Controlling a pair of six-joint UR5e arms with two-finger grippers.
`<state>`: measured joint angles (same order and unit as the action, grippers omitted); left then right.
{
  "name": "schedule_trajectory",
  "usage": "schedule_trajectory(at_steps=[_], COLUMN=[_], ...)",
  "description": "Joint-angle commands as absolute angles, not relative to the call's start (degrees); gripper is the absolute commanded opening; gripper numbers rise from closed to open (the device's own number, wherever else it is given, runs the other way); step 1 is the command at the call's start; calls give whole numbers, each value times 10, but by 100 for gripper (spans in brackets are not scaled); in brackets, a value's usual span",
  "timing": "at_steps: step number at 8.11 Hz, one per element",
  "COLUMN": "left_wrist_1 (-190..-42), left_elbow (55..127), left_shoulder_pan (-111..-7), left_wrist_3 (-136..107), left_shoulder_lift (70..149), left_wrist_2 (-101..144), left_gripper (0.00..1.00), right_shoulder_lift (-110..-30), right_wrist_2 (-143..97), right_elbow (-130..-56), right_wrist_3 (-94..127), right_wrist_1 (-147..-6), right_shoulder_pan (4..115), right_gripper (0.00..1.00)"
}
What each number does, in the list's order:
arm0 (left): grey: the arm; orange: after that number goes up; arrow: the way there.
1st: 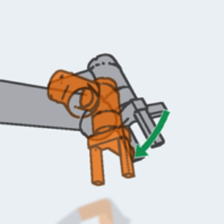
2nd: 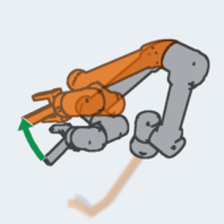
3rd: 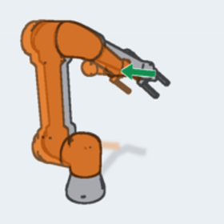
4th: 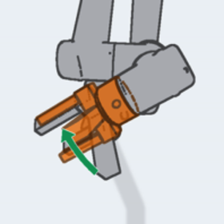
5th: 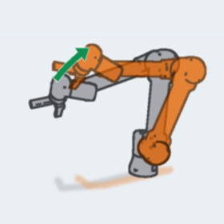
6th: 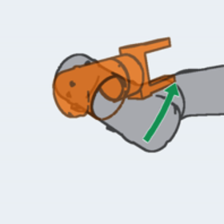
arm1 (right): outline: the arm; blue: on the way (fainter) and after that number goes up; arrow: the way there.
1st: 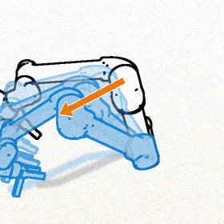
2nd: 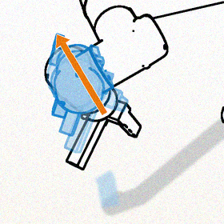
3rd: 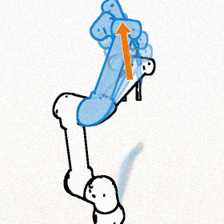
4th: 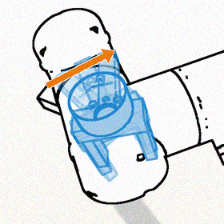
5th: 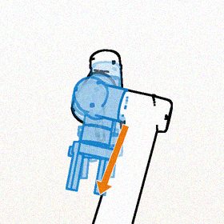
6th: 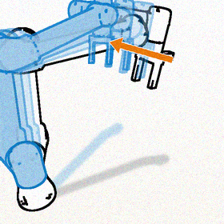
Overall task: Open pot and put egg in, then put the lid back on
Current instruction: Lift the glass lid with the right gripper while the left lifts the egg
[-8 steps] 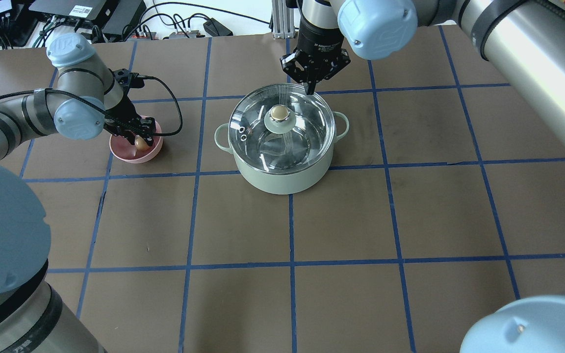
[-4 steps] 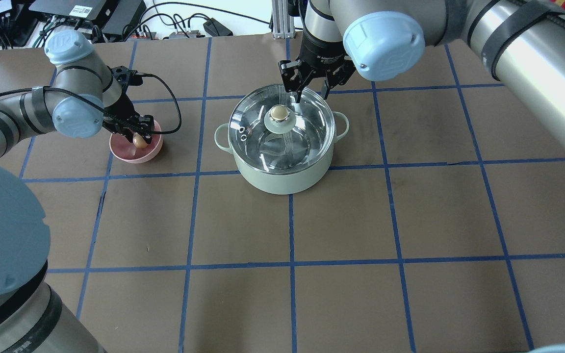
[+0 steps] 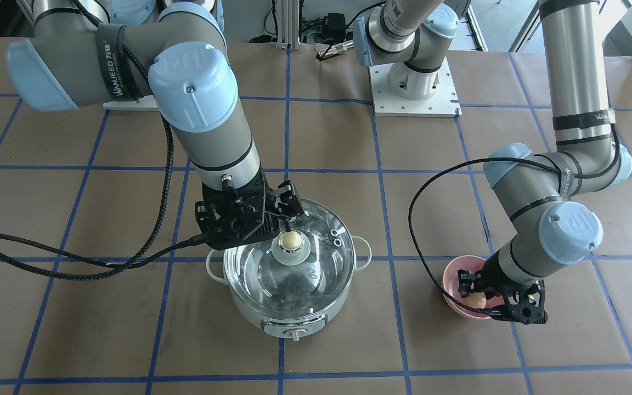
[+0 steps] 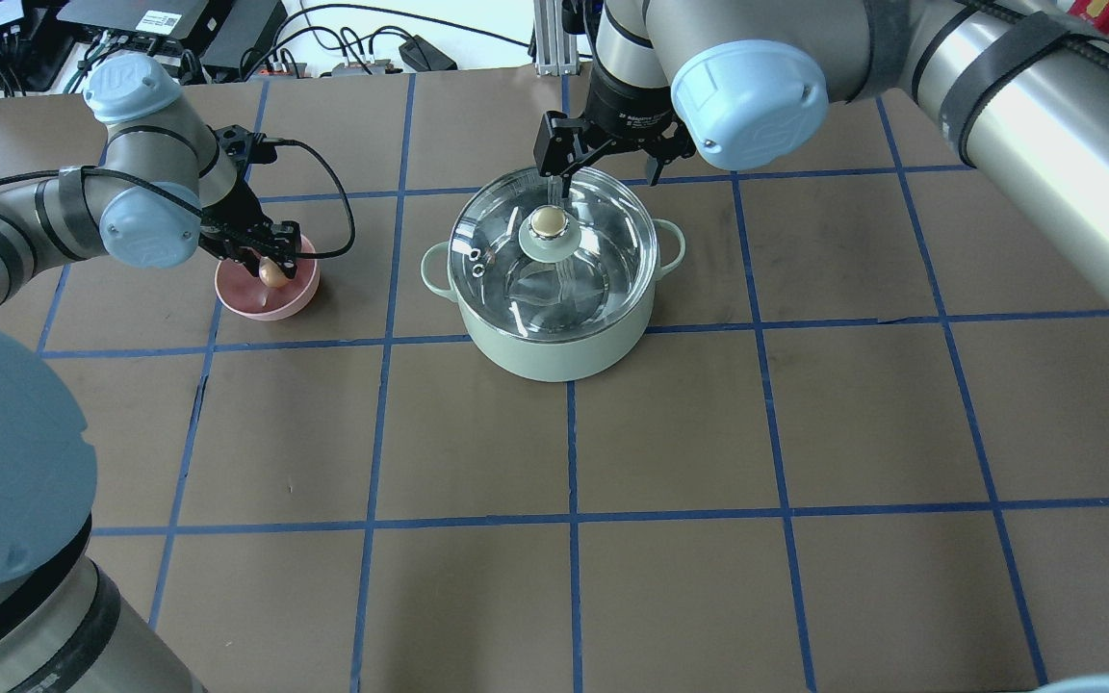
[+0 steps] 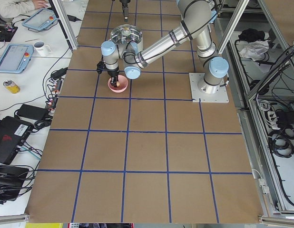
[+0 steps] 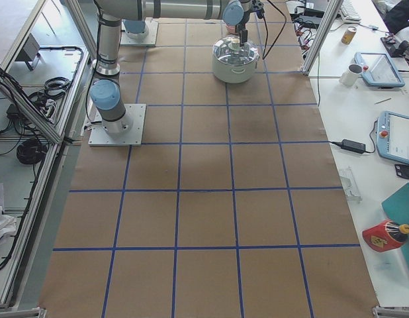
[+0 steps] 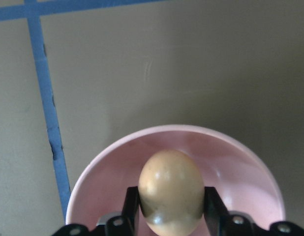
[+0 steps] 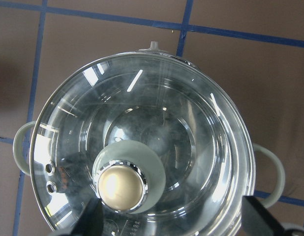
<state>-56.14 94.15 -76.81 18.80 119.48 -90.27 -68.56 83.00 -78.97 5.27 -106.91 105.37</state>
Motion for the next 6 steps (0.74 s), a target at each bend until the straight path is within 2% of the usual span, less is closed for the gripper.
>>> schedule_trajectory(at_steps=[1,6], left_wrist_1=[-587,-613], left_elbow=[938,929], left_shoulder_pan=[-768,-776], left_wrist_3=[188,188], left_shoulder_lift=[1163,1137], left_wrist_2=[-918,-926], left_gripper=[0,0], right_shoulder_lift=[-639,-622], right_wrist_2=[831,838], right_elbow=[-760,-768], right_wrist_3=[105,103], right_wrist_1=[-1087,-1084], right_shoulder_pan=[1087,1089], right_gripper=[100,100])
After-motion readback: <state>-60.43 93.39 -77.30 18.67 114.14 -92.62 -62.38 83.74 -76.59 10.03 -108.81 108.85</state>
